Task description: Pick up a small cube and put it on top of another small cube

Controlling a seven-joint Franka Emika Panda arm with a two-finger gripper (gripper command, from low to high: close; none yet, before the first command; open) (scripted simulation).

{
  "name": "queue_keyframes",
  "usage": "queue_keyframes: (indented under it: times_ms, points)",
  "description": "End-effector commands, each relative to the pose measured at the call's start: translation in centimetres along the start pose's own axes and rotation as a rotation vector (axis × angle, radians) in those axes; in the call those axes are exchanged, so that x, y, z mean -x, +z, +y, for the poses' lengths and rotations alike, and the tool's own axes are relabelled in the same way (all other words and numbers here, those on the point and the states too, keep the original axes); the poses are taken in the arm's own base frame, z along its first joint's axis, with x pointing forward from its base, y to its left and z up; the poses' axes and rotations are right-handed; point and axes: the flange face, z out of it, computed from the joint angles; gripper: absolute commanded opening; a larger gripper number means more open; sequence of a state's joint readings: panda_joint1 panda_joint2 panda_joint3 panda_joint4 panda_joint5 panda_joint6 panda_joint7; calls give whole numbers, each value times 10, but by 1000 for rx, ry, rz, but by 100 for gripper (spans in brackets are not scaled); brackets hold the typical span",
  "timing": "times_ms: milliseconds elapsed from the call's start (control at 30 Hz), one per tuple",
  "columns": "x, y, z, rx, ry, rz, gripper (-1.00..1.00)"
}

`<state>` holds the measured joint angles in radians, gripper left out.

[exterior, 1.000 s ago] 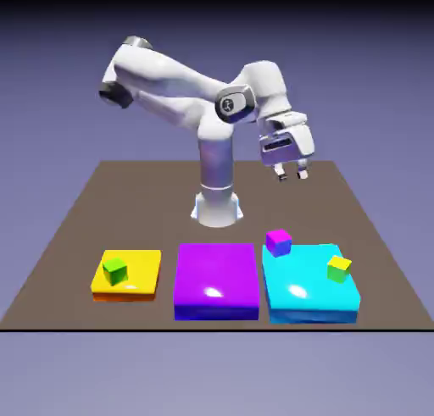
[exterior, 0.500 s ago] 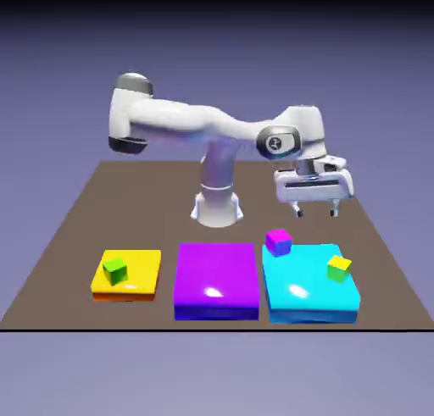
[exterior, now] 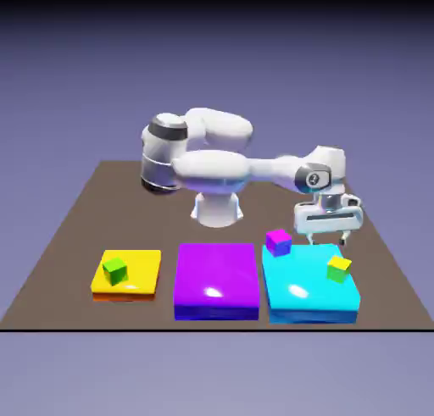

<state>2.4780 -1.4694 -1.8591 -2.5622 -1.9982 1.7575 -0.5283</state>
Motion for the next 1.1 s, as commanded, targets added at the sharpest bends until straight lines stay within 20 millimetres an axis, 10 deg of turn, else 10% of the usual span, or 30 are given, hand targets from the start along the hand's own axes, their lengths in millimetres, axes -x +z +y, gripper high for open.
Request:
queue_keyframes:
  times_ms: [0, 33, 400, 767, 1067]
  points:
    - [0, 4, -1, 0, -1, 0, 0]
    - [0, 4, -1, 0, -1, 0, -100]
    - [27, -81, 7, -111, 260, 124, -100]
    - [192, -118, 4, -264, 812, 405, -100]
    - [335, -127, -64, -143, 821, 366, -100]
